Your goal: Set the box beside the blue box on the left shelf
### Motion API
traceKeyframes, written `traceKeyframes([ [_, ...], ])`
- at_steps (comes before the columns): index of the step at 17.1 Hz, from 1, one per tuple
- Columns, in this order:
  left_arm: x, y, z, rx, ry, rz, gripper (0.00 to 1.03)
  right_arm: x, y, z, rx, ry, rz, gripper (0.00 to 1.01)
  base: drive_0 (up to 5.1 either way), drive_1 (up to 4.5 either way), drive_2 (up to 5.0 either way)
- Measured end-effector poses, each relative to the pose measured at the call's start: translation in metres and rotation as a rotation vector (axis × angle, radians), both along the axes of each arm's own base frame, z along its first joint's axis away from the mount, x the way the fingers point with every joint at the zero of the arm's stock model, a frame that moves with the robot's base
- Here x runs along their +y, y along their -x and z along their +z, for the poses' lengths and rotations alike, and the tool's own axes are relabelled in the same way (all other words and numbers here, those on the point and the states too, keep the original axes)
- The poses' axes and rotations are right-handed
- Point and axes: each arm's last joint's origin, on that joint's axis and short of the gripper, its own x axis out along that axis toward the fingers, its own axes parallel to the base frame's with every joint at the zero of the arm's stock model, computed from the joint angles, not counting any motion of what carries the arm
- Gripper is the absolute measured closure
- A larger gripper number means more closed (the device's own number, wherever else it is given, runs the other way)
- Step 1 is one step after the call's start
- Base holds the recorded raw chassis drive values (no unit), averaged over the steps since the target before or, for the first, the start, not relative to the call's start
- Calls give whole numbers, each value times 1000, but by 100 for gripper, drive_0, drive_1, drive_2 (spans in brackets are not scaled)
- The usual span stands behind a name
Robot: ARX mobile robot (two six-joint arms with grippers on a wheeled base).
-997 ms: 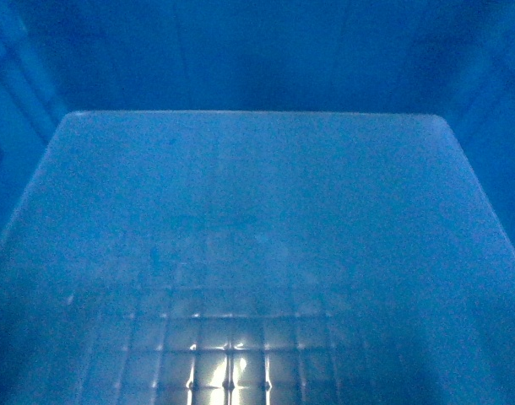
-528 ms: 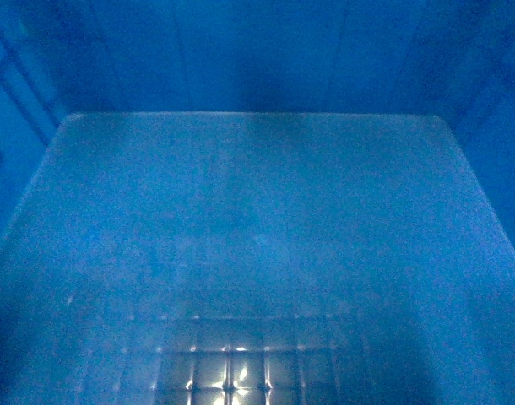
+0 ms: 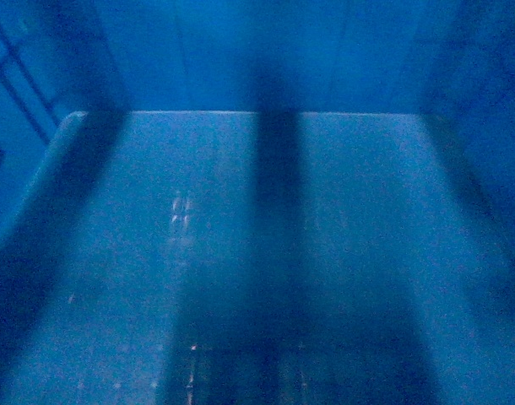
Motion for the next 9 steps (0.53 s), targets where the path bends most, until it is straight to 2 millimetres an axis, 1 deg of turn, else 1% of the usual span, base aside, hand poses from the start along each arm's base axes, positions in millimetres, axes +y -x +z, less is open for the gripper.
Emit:
traceKeyframes([
  [9, 0, -1, -1, 5, -1, -1, 83, 0, 0, 0, 2, 2, -2, 79, 0, 0, 0],
])
